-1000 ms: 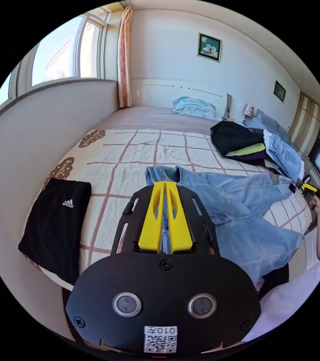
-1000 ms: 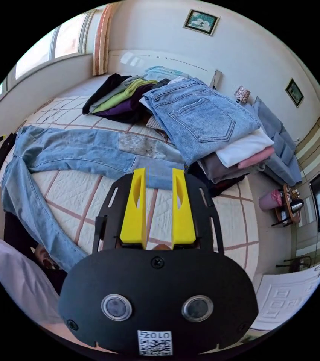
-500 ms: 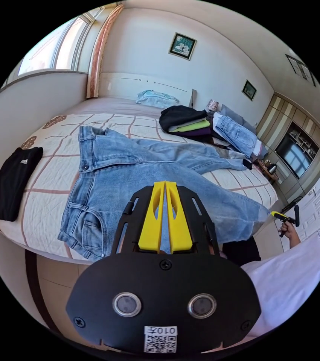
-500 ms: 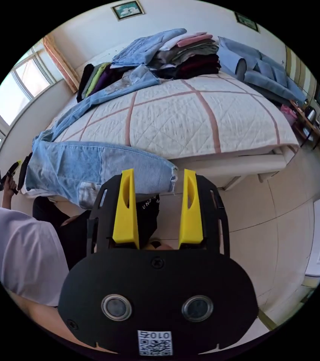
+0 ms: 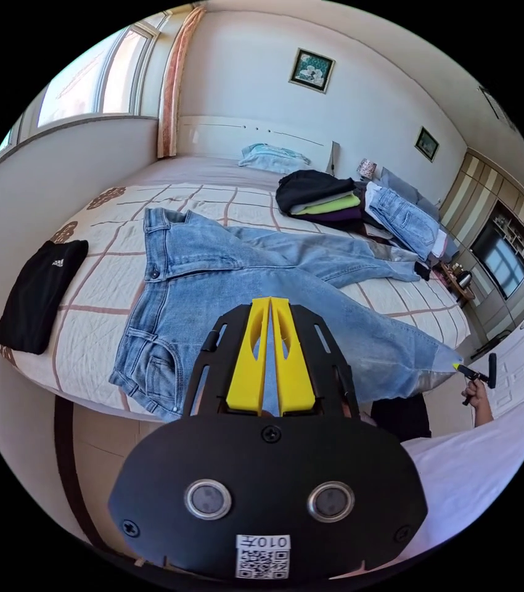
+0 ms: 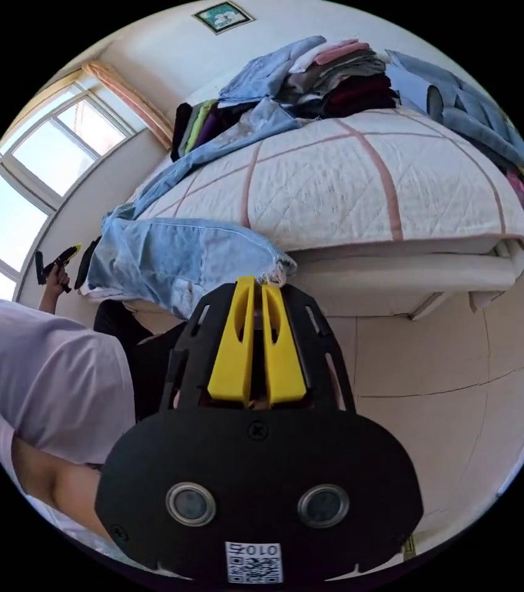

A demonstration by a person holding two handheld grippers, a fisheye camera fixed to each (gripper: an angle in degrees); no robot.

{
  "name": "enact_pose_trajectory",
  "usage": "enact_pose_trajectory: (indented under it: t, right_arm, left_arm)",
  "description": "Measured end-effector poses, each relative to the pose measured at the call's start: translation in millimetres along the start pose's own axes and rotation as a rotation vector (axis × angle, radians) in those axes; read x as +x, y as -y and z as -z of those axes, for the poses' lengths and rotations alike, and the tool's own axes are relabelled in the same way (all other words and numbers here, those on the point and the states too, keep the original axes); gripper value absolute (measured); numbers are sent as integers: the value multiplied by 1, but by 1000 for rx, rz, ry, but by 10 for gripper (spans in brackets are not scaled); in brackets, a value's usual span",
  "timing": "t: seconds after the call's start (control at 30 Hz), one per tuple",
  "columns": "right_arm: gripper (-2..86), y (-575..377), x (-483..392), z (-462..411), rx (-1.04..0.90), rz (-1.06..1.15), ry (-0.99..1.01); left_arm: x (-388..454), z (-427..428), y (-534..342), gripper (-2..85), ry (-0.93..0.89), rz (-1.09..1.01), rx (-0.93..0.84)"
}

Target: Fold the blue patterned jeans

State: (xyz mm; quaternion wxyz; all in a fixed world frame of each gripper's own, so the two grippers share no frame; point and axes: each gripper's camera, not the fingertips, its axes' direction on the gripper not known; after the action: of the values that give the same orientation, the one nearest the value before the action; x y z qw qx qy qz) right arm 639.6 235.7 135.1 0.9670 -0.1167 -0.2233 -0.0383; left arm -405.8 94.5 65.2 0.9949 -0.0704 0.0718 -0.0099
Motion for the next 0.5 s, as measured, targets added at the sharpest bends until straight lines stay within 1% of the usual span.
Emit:
enact_pose_trajectory:
  t: [0.03,0.07,0.13,0.23,0.27,0.3,0.37,0.4,0.43,0.47,0.5]
  right_arm:
    - [78,23,-22,29,5,85,-42]
    - [76,36,-32,44,10,114,-68]
    - [65,92,-65,100,32,194,-156]
    - [49,143,-90,160,128,302,-266]
    - [46,151,-89,168,135,308,-273]
    - [39,167,-78,176,125,282,-271]
    - [38,186,-45,166,52,198,-212]
    - [40,197,-15,144,-24,120,-140]
    - [43,205,16,113,-93,46,-113]
    - [46,207,30,95,-123,4,-124]
    - [51,205,58,61,-168,-89,-189]
  left_arm:
    - [-1,-1,-2,-2,10,5,-5]
    - [-3,-1,-5,-2,14,15,-11]
    - [-6,-2,-8,-2,14,33,-11]
    - [-13,-1,-12,-2,69,89,-17]
    - [-16,2,-15,-2,92,114,-16]
    - [-20,5,-18,-2,116,138,-13]
    - [-25,6,-25,-1,153,172,-30]
    - [-29,3,-29,-1,171,187,-48]
    - [-32,2,-32,0,175,196,-56]
    - [-36,1,-37,1,170,216,-63]
    - [-39,3,-41,3,166,234,-52]
